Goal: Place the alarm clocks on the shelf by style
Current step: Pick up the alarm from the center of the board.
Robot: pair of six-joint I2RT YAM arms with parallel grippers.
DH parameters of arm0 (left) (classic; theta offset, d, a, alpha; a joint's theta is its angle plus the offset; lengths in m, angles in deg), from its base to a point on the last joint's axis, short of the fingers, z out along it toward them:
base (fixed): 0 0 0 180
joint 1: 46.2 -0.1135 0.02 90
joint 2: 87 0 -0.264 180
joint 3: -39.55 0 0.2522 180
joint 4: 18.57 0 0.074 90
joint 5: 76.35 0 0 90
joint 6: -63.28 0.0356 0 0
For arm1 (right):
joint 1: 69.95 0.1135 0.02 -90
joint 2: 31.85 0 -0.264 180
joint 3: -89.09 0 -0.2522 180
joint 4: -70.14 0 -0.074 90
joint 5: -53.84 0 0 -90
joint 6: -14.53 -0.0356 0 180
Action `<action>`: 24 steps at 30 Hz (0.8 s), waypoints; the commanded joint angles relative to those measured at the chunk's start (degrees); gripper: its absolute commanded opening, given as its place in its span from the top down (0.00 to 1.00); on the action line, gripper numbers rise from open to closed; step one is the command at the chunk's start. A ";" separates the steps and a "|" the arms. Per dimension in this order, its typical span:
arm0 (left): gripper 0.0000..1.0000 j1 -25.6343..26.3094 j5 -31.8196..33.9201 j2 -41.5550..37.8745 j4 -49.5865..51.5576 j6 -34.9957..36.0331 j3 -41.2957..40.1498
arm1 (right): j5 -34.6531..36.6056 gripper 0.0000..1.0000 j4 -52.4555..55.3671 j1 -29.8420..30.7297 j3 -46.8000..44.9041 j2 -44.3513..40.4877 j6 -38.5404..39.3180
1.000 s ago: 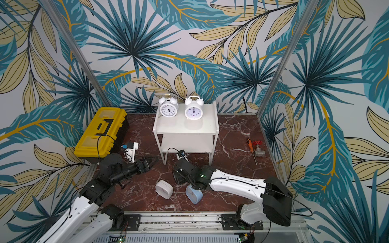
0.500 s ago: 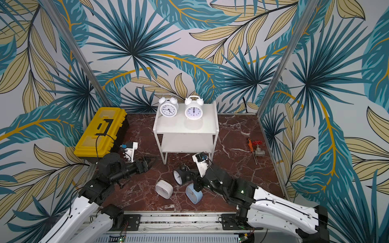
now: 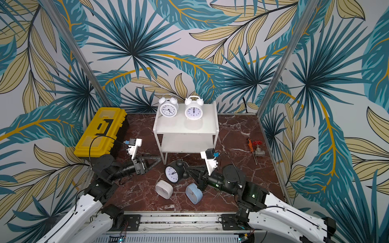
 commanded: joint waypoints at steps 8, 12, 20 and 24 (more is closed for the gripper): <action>0.00 2.21 -7.72 3.82 -12.82 -2.05 -1.86 | -12.96 1.00 -9.62 -5.59 5.14 6.97 -4.23; 0.10 2.19 -9.08 3.63 -15.66 -3.18 -1.65 | -17.85 1.00 -10.81 -10.16 5.66 9.74 -7.05; 0.34 2.16 -7.23 1.68 -17.70 -5.33 -0.25 | -21.80 1.00 -10.48 -14.84 5.32 13.29 -9.01; 0.46 2.16 -5.32 0.11 -16.58 -5.34 0.24 | -22.19 1.00 -11.05 -15.17 5.17 13.72 -9.43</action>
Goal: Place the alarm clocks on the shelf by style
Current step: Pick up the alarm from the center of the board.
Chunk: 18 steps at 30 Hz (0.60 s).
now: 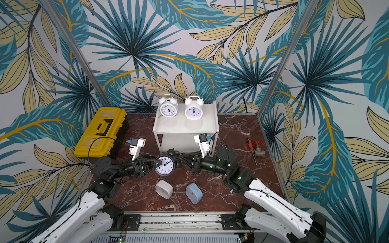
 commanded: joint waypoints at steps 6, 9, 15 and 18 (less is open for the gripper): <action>0.64 0.26 3.00 -2.21 -2.64 0.08 0.83 | -0.62 0.97 -3.09 -0.57 0.03 0.82 -1.75; 0.70 0.26 4.04 -2.27 -4.67 -0.93 -0.03 | 0.55 0.74 -4.17 -0.51 0.16 0.45 -2.77; 0.75 0.21 9.80 -3.91 -6.79 -2.65 -2.23 | 10.11 0.21 -11.17 4.14 -3.08 -2.52 -4.87; 0.75 0.22 12.82 -4.82 -7.86 -3.40 -3.26 | 15.42 0.15 -20.17 8.94 -7.02 -2.79 -5.99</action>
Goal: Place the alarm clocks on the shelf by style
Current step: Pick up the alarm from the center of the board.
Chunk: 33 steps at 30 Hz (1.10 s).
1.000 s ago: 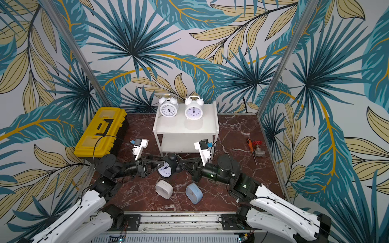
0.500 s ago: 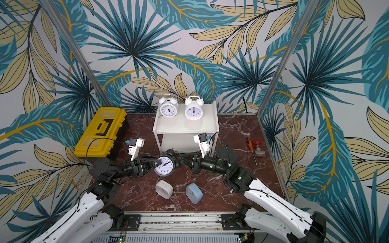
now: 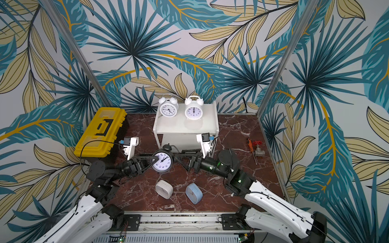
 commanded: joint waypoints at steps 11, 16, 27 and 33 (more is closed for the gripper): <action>0.75 0.17 6.45 -0.82 -14.68 -7.39 -5.11 | 10.27 0.17 -26.84 9.64 -5.58 9.48 -5.47; 0.75 0.17 6.63 -0.98 -14.75 -7.19 -4.96 | 8.30 0.36 -27.35 10.11 -3.30 12.64 -5.17; 0.60 0.19 6.60 -0.38 -10.65 -4.70 -4.31 | 9.36 0.70 -16.56 10.42 -0.38 10.40 -2.10; 0.00 0.16 4.70 -2.09 5.00 3.99 1.06 | 7.04 0.74 8.06 9.31 8.10 7.62 7.00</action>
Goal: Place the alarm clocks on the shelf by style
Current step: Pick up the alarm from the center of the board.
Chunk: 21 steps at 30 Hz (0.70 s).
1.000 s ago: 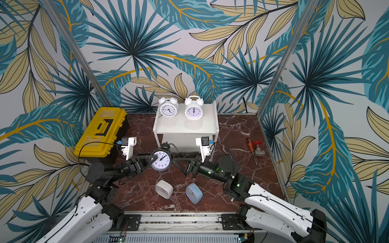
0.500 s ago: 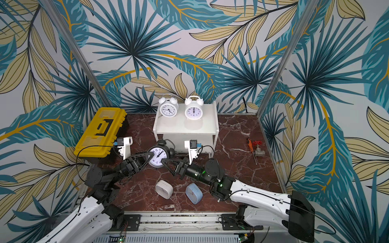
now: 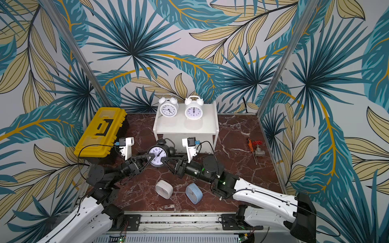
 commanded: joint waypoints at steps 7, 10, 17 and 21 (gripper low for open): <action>0.00 0.05 -9.88 0.14 12.04 10.91 8.31 | -17.25 0.76 31.32 -6.99 13.15 -3.05 13.69; 0.00 0.00 -13.21 0.61 13.20 11.63 10.12 | -22.75 0.77 36.82 -10.47 15.82 -2.49 15.31; 0.01 0.05 -19.40 3.21 8.88 8.42 10.52 | -29.39 0.77 41.17 -13.29 20.30 0.88 18.48; 0.07 0.04 -19.45 3.87 8.53 8.23 10.43 | -32.50 0.77 38.18 -13.22 19.97 1.48 17.94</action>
